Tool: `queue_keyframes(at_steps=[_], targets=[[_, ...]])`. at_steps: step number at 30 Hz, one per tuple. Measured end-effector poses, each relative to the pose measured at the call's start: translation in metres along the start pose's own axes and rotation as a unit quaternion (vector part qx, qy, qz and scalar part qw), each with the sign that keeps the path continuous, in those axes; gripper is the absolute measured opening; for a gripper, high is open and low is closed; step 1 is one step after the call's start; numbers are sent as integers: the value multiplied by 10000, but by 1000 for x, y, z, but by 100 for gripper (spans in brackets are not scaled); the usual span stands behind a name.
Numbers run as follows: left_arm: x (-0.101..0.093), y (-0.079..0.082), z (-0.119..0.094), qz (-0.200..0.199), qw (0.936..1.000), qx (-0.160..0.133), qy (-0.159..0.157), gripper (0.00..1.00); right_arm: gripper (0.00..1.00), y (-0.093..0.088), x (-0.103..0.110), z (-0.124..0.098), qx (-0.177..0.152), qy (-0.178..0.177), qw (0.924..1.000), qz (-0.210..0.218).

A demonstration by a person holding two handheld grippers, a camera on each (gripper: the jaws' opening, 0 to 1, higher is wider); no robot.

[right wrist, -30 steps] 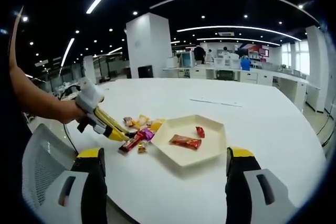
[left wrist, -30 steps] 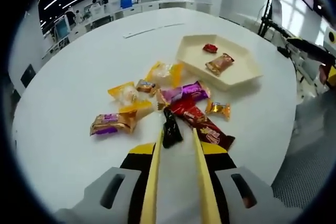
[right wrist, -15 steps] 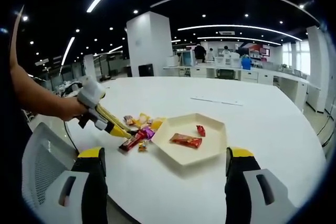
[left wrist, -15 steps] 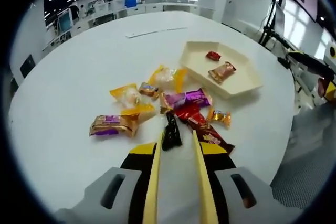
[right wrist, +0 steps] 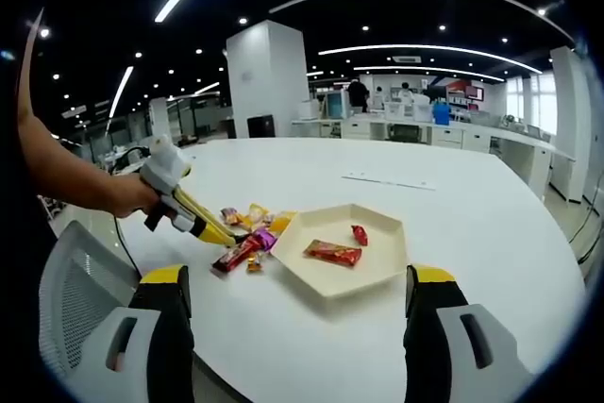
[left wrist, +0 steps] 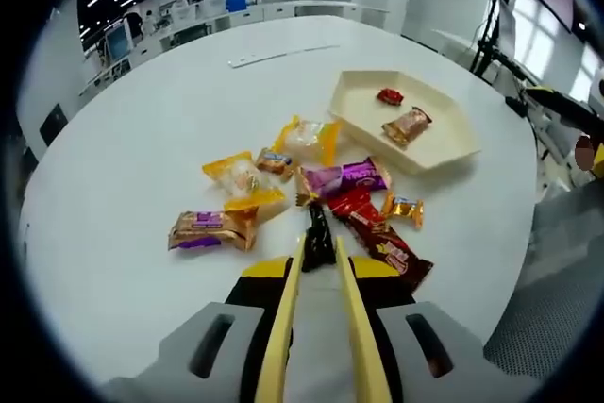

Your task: Place the target food into the container with the food tongs after gripping and lifting it, then release it inside without dropping or visibly crushing the food.

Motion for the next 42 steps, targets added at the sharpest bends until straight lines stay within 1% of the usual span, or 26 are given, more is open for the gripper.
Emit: queue_keyframes(at_steps=[5, 7, 8, 12, 14, 17, 20, 22, 30, 31, 37, 42], targets=[[1, -1, -3, 9, 10000, -78, -47, 18, 92, 0, 0, 0, 4, -3, 10000, 8], [0, 1, -5, -57, 9997, -189, -161, 18, 93, -1, 1, 1, 43, 13, 10000, -33], [0, 1, -7, -40, 9996, -191, -216, 18, 93, -2, 2, 2, 84, 28, 10000, -31], [4, 6, -17, 122, 9993, -289, -194, 18, 93, -4, 2, 4, 152, 27, 9999, -67], [7, 8, -20, 241, 9990, -309, -214, 18, 93, -3, 2, 3, 118, 33, 9999, -89], [11, 11, -24, 311, 9984, -338, -341, 17, 93, -1, 0, 2, 55, 14, 10000, -29], [15, 12, -26, 348, 9982, -332, -362, 17, 93, -2, 0, 2, 65, 38, 10000, -34], [17, 15, -29, 367, 9980, -368, -360, 17, 93, -1, 3, 2, 64, 43, 9999, -93], [22, 24, -40, 424, 9972, -478, -387, 17, 93, -2, 3, 2, 83, 45, 9999, -106], [27, 24, -39, 450, 9971, -491, -356, 17, 93, -2, 3, 2, 103, 60, 9999, -125], [33, 28, -42, 611, 9965, -441, -373, 16, 93, -1, 4, 2, 82, 84, 9999, -126], [36, 35, -46, 656, 9958, -499, -404, 17, 93, -1, 4, 1, 55, 79, 9999, -121]])
Point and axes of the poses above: the point that each gripper's makers call its tool centre point, and the gripper's own axes: z roughly forward along the fingers, x roughly to its left, y roughly out of its top, the point moved 5 cm from there along -z, roughly backward along the fingers, and after that the axes turned 15 degrees about z, right-handed, at the moved point
